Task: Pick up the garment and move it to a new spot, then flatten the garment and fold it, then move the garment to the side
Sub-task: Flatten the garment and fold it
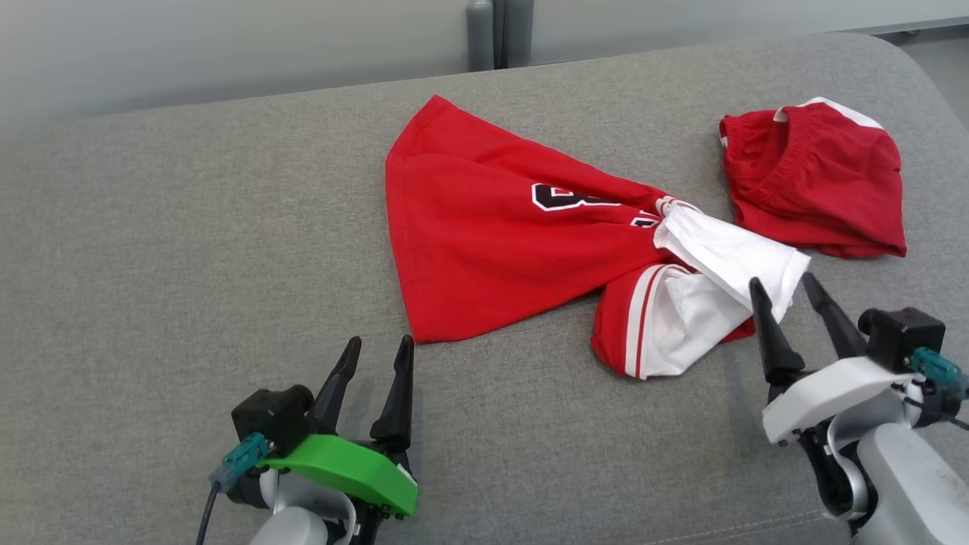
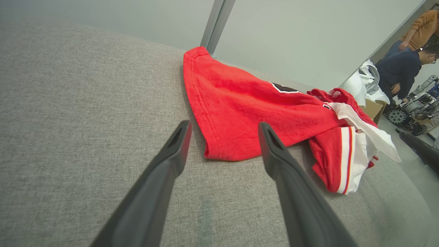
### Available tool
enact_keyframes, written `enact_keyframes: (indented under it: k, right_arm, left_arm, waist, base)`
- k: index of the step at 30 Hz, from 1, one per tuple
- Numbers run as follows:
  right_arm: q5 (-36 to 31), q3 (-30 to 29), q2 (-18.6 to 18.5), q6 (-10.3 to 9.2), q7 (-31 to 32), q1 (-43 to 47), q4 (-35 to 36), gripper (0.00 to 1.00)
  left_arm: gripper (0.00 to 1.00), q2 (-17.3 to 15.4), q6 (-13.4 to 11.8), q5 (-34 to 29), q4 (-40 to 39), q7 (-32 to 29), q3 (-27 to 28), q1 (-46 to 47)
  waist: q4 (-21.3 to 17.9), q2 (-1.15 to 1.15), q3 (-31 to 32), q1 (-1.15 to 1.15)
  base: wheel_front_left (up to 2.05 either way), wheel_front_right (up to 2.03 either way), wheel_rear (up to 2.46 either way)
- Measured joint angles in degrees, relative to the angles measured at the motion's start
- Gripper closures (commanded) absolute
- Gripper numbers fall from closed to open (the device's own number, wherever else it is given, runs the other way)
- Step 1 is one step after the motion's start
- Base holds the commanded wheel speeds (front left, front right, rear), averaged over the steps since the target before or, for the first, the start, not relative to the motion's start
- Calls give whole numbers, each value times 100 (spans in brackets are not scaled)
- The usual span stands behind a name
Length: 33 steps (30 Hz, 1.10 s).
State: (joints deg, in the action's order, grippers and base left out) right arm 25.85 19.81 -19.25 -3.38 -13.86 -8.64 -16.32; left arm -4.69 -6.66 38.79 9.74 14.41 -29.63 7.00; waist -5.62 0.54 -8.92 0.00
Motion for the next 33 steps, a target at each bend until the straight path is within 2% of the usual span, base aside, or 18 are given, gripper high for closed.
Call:
enact_keyframes:
  k: [3, 10, 15, 19, 22, 30, 31, 32, 33]
  right_arm:
    - [621, -207, 463, 88, 0, 280, 79, 0]
    - [1422, -619, 861, 334, -8, 577, 151, 0]
    - [1756, -853, 902, 520, -26, 578, 210, 0]
    - [2126, -1024, 1070, 681, -48, 614, 223, 0]
    - [2401, -1109, 1188, 711, -48, 678, 183, 0]
    - [2665, -1192, 1215, 817, -48, 673, 15, 0]
    - [2670, -1201, 1215, 833, -48, 671, 1, 3]
    - [2684, -1203, 1214, 842, -48, 669, -10, 14]
    - [2722, -1203, 1214, 843, -48, 664, -19, 19]
  left_arm:
    - [0, -7, 0, -22, -10, -3, -1, 2]
    - [0, -21, 1, -40, -4, -79, -58, 24]
    - [0, -20, 5, -66, 35, -124, -140, 120]
    - [0, -20, 5, -66, 51, -125, -130, 138]
    - [0, -20, 5, -66, 55, -125, -116, 138]
    - [0, -27, 5, -66, 47, -126, -30, 137]
    - [0, -27, 5, -66, 47, -126, -30, 137]
    - [0, -27, 5, -66, 46, -126, -31, 137]
    - [0, -27, 5, -66, 46, -126, -31, 137]
  waist:
    - [-97, 0, -43, 0]
    - [-182, 0, -149, 0]
    - [-82, 0, -154, 0]
    - [31, 0, -139, 0]
    - [104, 0, -125, 0]
    - [219, 0, -112, 0]
    - [224, 0, -113, 0]
    - [229, 0, -113, 0]
    - [235, 0, -112, 0]
  base:
    - [0, 0, 0]
    - [0, 0, 0]
    - [0, 0, 0]
    - [0, 0, 0]
    - [0, 0, 0]
    - [0, 0, 0]
    - [0, 0, 0]
    - [0, 0, 0]
    - [0, 0, 0]
